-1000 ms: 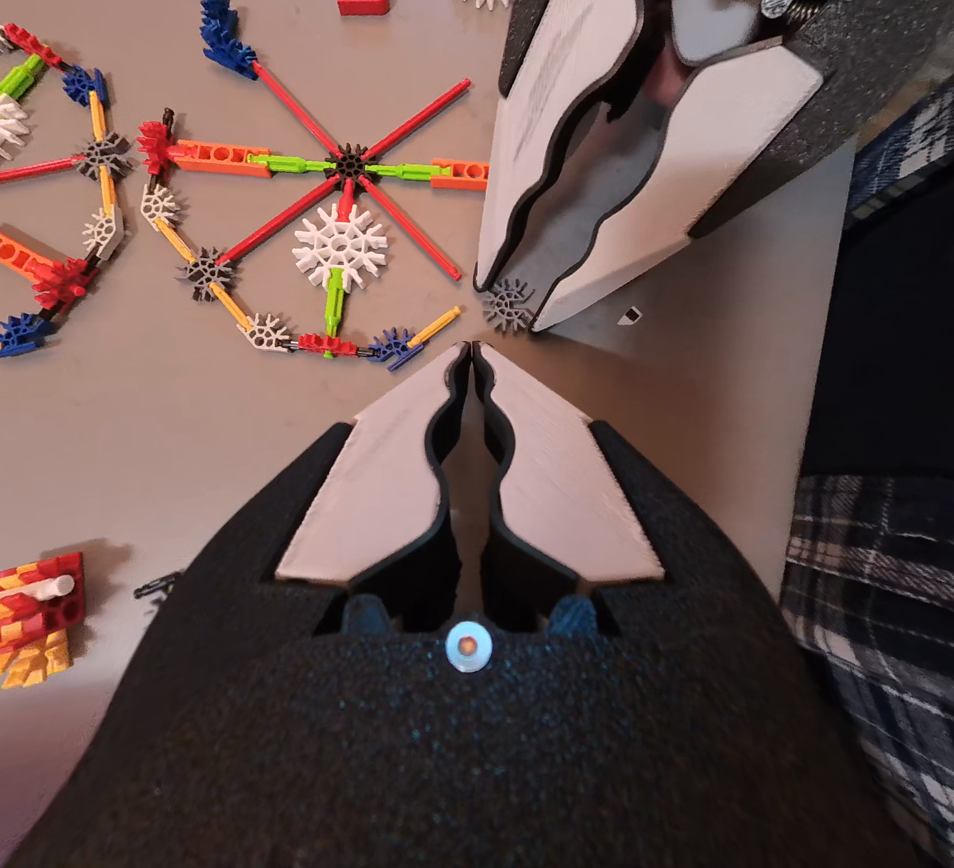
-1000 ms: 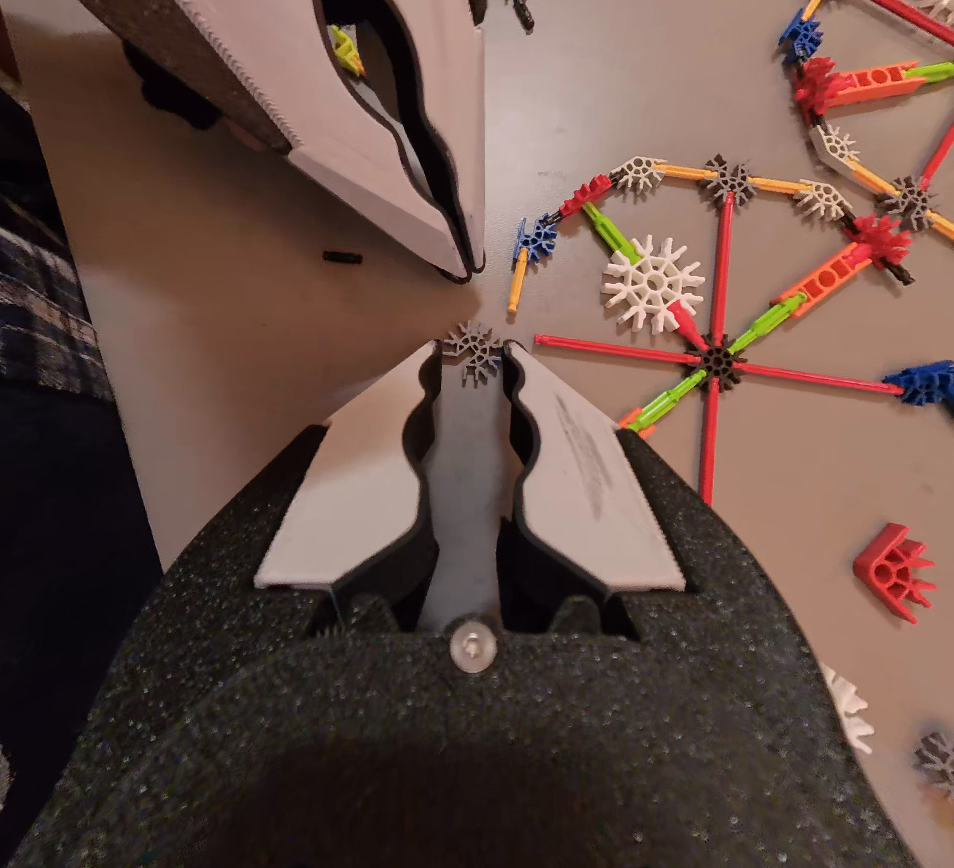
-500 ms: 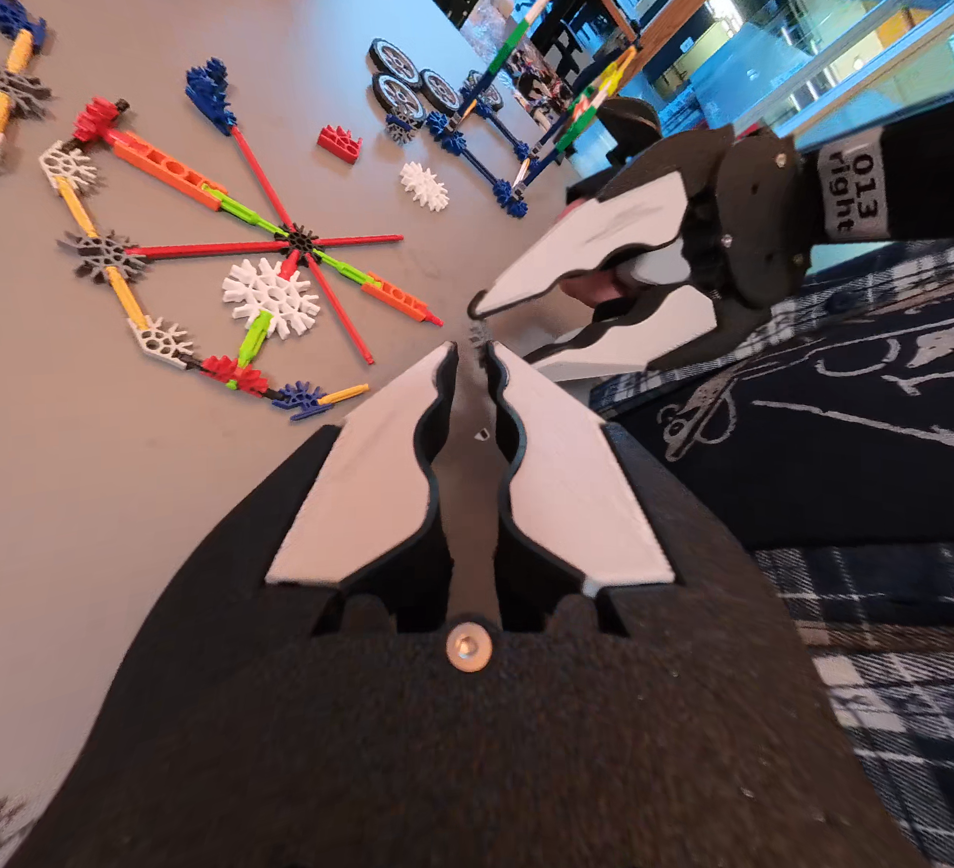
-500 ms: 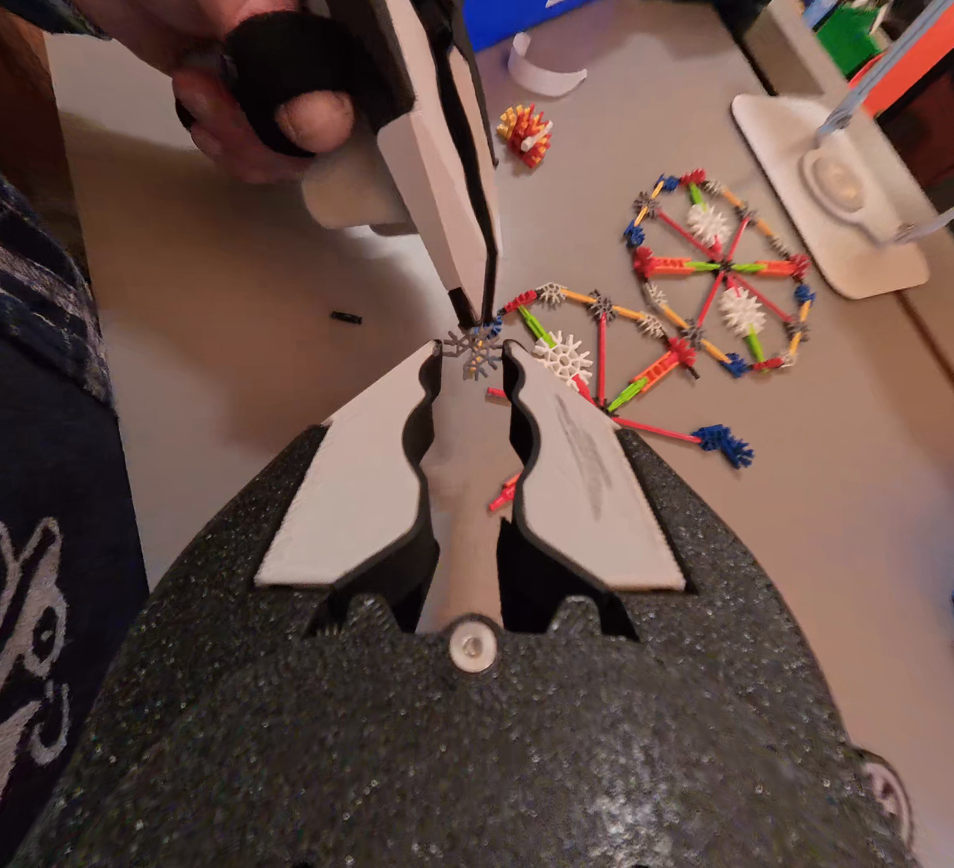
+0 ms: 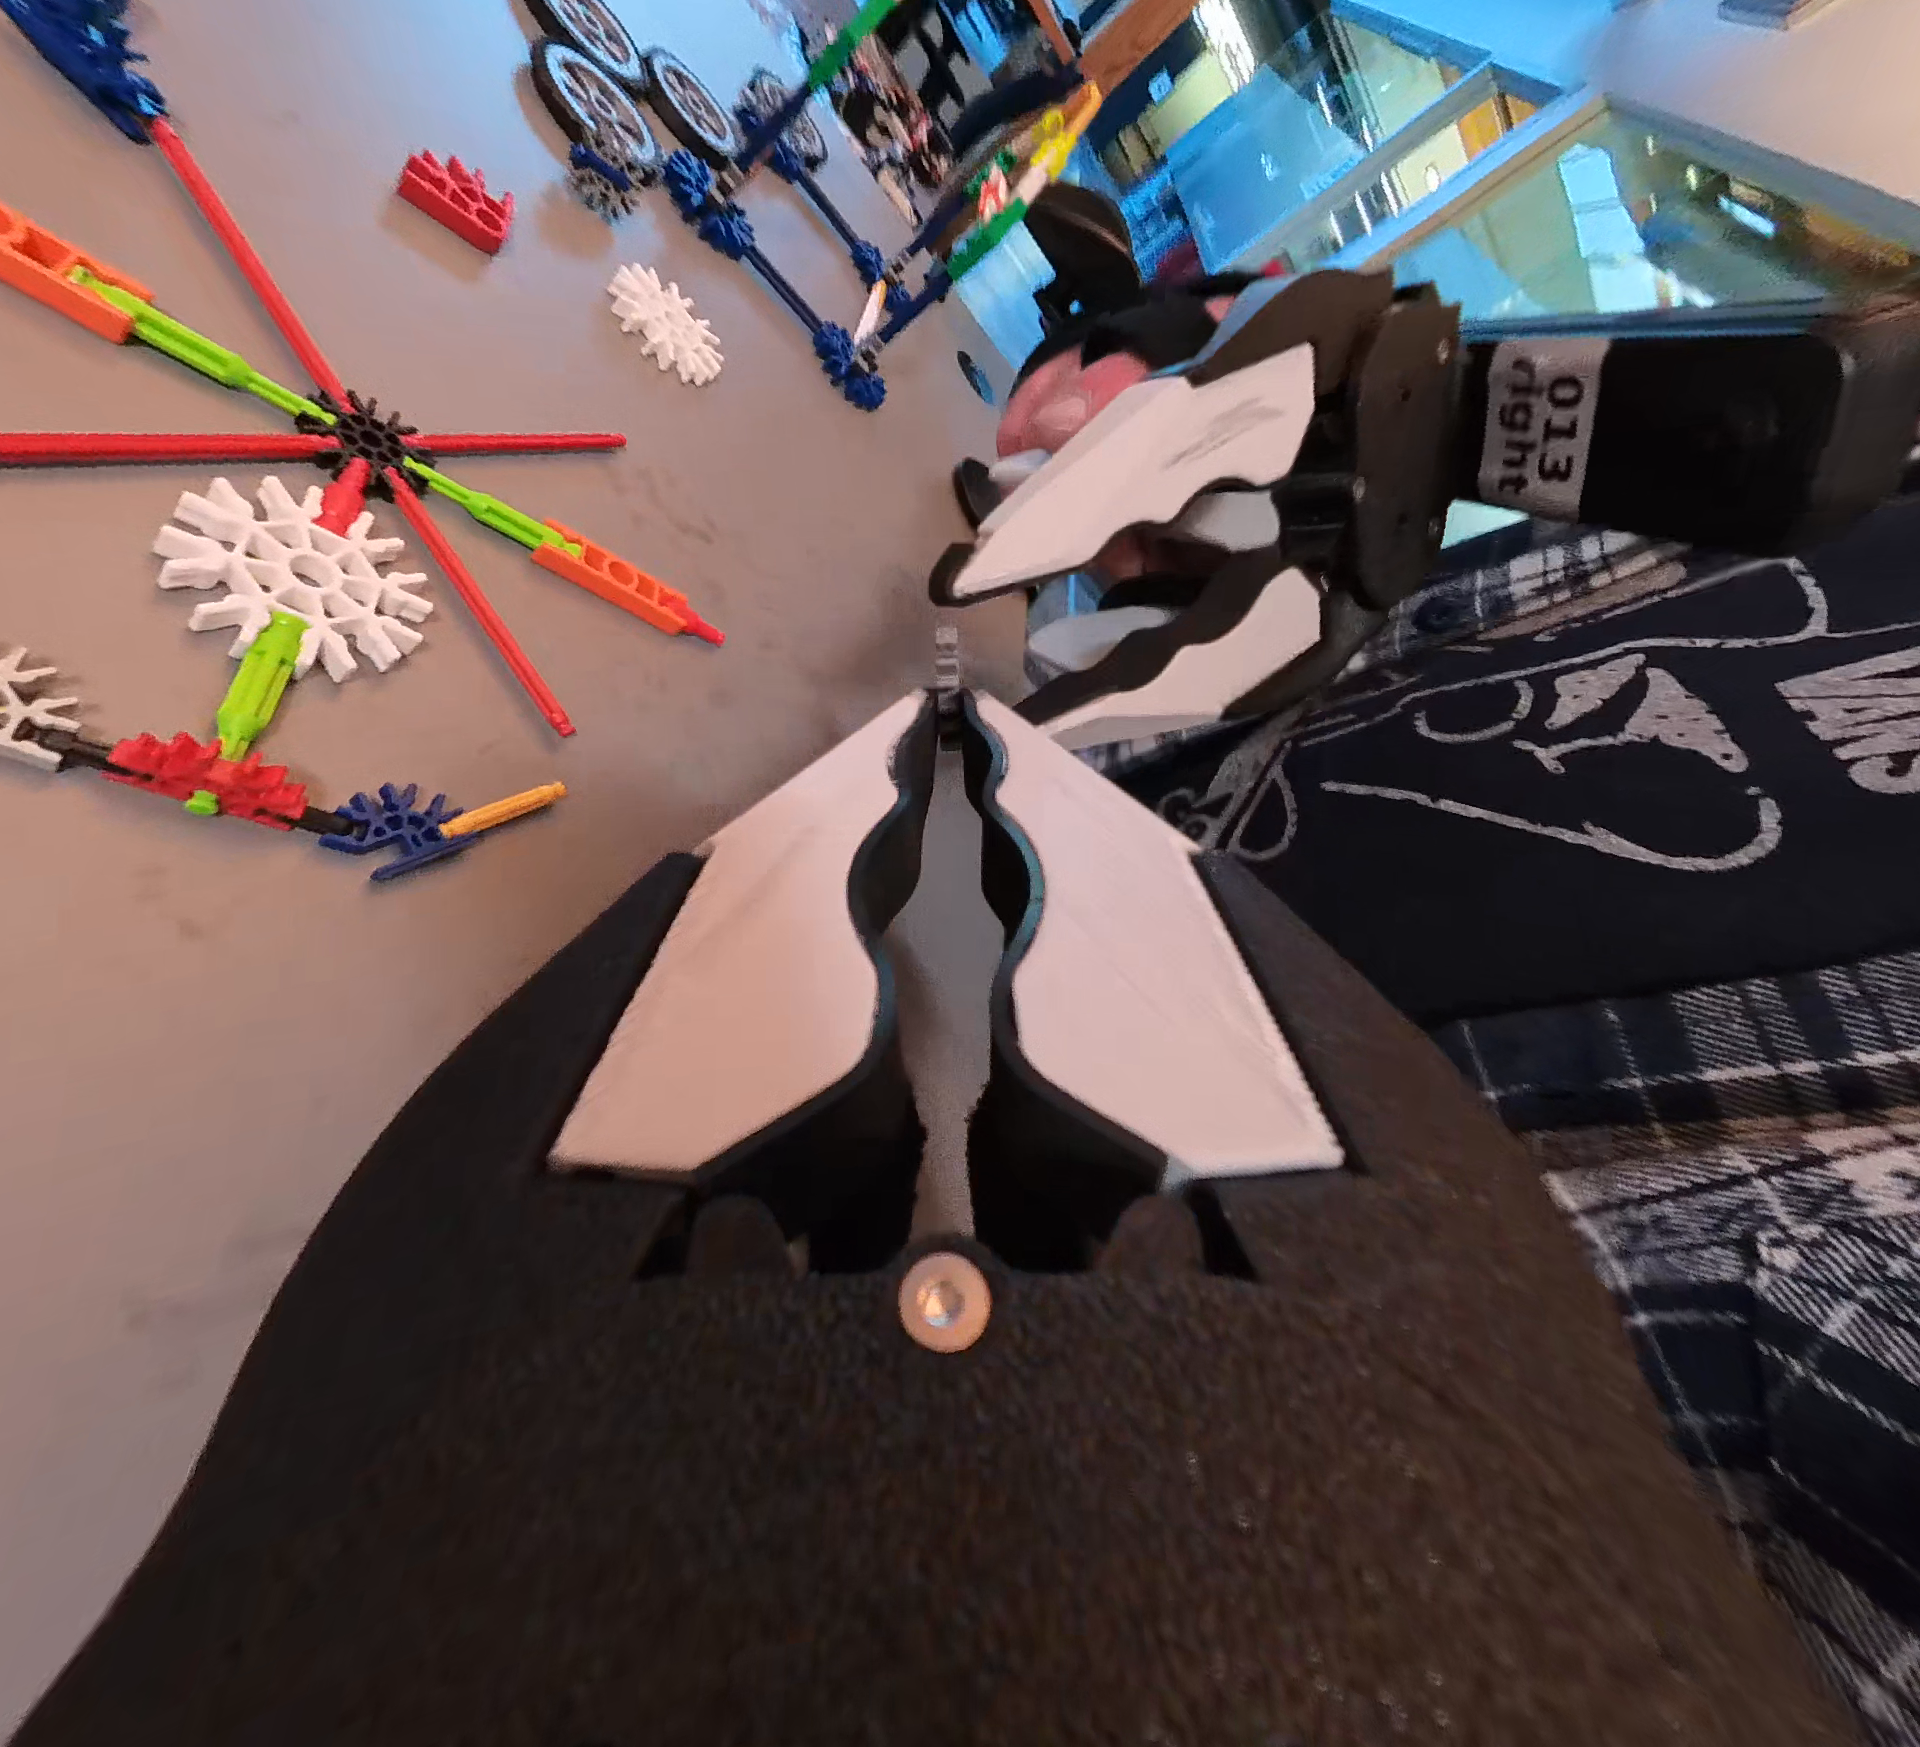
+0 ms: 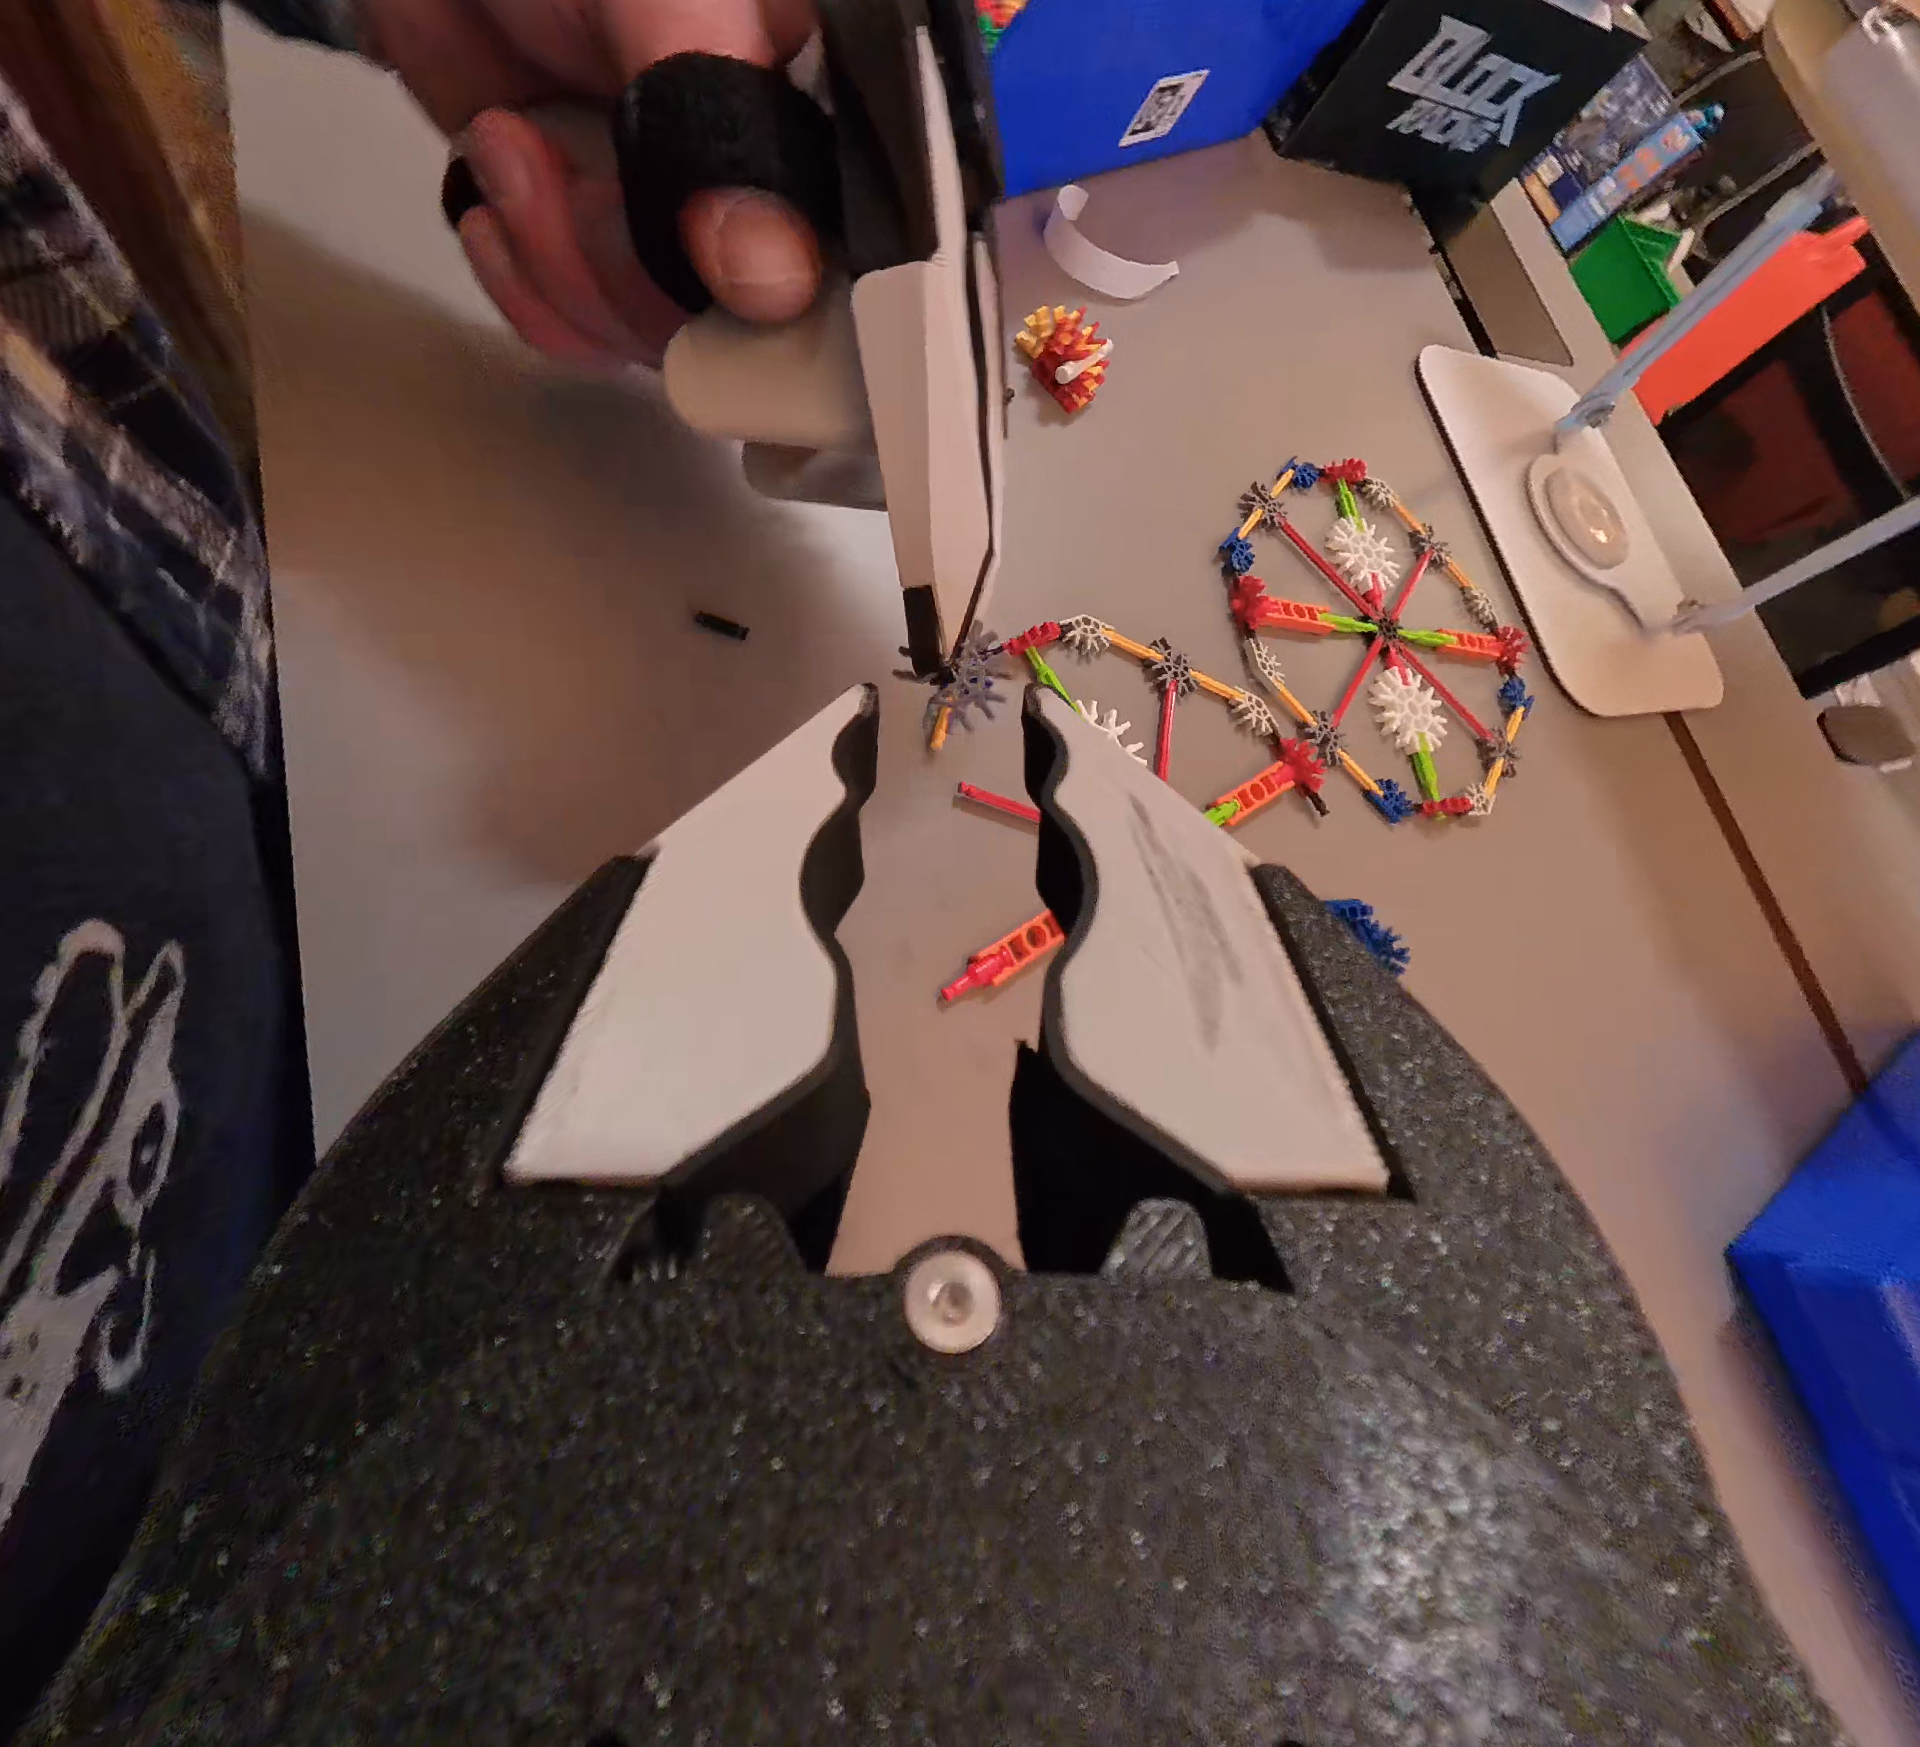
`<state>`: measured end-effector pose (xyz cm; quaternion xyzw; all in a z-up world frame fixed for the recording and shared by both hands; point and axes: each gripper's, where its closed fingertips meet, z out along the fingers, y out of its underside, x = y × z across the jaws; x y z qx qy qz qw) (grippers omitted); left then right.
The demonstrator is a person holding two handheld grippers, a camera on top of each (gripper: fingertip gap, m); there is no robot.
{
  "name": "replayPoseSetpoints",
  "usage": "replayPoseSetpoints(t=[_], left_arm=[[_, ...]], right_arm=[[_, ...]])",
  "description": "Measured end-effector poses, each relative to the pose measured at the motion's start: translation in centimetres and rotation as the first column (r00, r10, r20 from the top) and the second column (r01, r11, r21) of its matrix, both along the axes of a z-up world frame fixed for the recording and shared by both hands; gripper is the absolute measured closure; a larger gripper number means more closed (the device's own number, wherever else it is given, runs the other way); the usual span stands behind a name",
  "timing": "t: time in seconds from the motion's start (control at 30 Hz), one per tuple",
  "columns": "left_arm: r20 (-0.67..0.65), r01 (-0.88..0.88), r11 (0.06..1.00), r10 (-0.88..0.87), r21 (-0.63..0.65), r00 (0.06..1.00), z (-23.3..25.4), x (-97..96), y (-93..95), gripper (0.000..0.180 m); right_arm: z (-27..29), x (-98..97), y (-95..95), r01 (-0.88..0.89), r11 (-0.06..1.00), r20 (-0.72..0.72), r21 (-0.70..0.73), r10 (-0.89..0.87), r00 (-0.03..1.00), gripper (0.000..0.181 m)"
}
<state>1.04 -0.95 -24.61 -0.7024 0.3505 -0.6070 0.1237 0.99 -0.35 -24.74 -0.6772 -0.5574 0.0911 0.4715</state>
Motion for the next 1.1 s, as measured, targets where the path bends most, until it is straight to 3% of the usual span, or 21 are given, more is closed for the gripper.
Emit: replayPoseSetpoints(t=[0.27,0.47,0.53,0.83,0.97,1.1], left_arm=[[-0.083,0.199,0.979,-0.202,-0.046,0.976,-0.5,0.0,-1.9,0.179],[-0.065,0.220,0.971,-0.227,-0.094,0.972,-0.4,0.2,-1.8,0.178],[-0.050,0.224,0.968,-0.231,-0.110,0.972,-0.1,0.3,-1.8,0.179],[-0.051,0.282,0.949,-0.292,-0.143,0.955,0.0,0.6,-2.4,0.179],[-0.083,0.186,0.978,-0.194,-0.088,0.978,-0.1,0.6,-0.6,0.174],[-0.175,0.090,0.992,-0.075,0.084,0.982,-1.4,-0.7,1.8,0.176]], right_arm=[[-0.5,-0.4,-1.3,-0.123,0.992,0.104,0.034,0.119,0.987,0.164],[-0.5,-0.3,-1.3,-0.101,0.995,0.041,-0.010,0.102,0.994,0.163],[-0.5,-0.2,-1.4,-0.108,0.994,0.041,-0.017,0.109,0.993,0.152],[-0.9,0.0,-1.6,-0.144,0.990,0.108,0.006,0.143,0.984,0.160],[-1.1,0.6,-0.6,-0.065,0.997,0.057,-0.044,0.068,0.996,0.161],[-2.6,1.2,0.8,0.070,0.980,0.001,-0.184,-0.071,0.997,0.160]])
